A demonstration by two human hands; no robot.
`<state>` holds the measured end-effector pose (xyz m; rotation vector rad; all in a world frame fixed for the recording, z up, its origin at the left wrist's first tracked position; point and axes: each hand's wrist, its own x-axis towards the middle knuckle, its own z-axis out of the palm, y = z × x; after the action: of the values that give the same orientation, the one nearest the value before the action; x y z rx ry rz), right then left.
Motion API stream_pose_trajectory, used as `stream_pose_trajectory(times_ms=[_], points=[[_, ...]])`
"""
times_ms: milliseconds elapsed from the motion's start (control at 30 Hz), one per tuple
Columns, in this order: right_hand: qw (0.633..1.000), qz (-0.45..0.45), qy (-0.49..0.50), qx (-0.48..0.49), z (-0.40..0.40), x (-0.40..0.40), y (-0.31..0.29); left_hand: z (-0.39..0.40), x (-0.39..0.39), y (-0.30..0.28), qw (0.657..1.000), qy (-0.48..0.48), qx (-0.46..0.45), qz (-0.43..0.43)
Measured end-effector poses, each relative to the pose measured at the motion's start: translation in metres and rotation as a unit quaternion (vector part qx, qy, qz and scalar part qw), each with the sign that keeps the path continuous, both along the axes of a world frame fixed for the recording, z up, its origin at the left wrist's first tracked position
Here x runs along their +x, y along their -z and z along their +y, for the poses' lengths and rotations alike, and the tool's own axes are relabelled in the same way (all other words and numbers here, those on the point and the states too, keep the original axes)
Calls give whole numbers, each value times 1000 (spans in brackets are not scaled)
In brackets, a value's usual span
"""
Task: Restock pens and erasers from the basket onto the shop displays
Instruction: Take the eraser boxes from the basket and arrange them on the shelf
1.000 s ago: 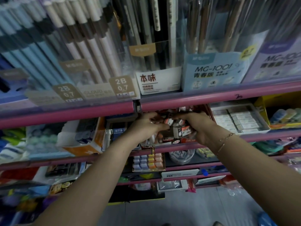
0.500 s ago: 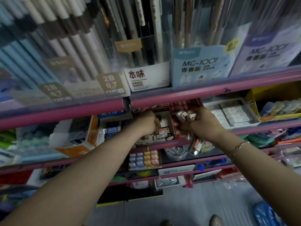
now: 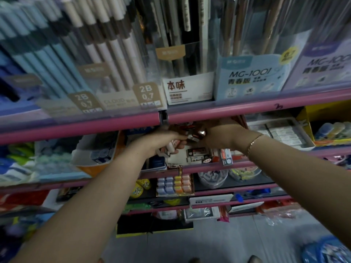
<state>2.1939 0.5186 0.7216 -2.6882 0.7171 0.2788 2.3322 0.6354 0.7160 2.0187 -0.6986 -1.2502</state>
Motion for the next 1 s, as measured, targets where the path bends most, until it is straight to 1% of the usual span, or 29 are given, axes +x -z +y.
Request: stream_pose_trajectory(times_ms=[67, 133, 167, 267, 333, 400, 467, 533, 667, 733, 800, 867, 1000], points=[[999, 9, 19, 26, -1, 4, -1, 4, 4, 0, 998, -29, -8, 60], [1000, 18, 5, 12, 0, 7, 1, 4, 4, 2, 989, -85, -20, 120], [1000, 23, -5, 3, 0, 9, 2, 3, 3, 2, 989, -88, -20, 120], [1000, 12, -7, 23, 0, 10, 7, 0, -4, 1, 999, -22, 17, 25], [999, 5, -2, 47, -2, 8, 7, -2, -7, 1, 999, -28, 23, 2], [997, -7, 28, 76, -7, 4, 8, -7, -10, 3, 999, -37, 33, -10], [991, -4, 64, 116, -12, -2, 8, -14, -13, 6, 996, -37, 52, -57], [987, -22, 93, 132, -16, -7, 9, -23, -19, 12, 991, -21, 82, -104], [988, -62, 82, 118, -15, -15, 7, -37, -25, 25, 981, 9, 136, -138], [989, -78, 73, 98, -14, -17, 6, -39, -26, 28, 979, 3, 128, -157], [988, -97, 77, 90, -13, -18, 7, -37, -26, 31, 973, 7, 116, -200], [990, -95, 68, 82, -10, -20, 9, -32, -27, 32, 966, 10, 123, -229], [997, -53, 33, 38, -3, -22, 14, -25, -29, 35, 955, 44, 134, -262]])
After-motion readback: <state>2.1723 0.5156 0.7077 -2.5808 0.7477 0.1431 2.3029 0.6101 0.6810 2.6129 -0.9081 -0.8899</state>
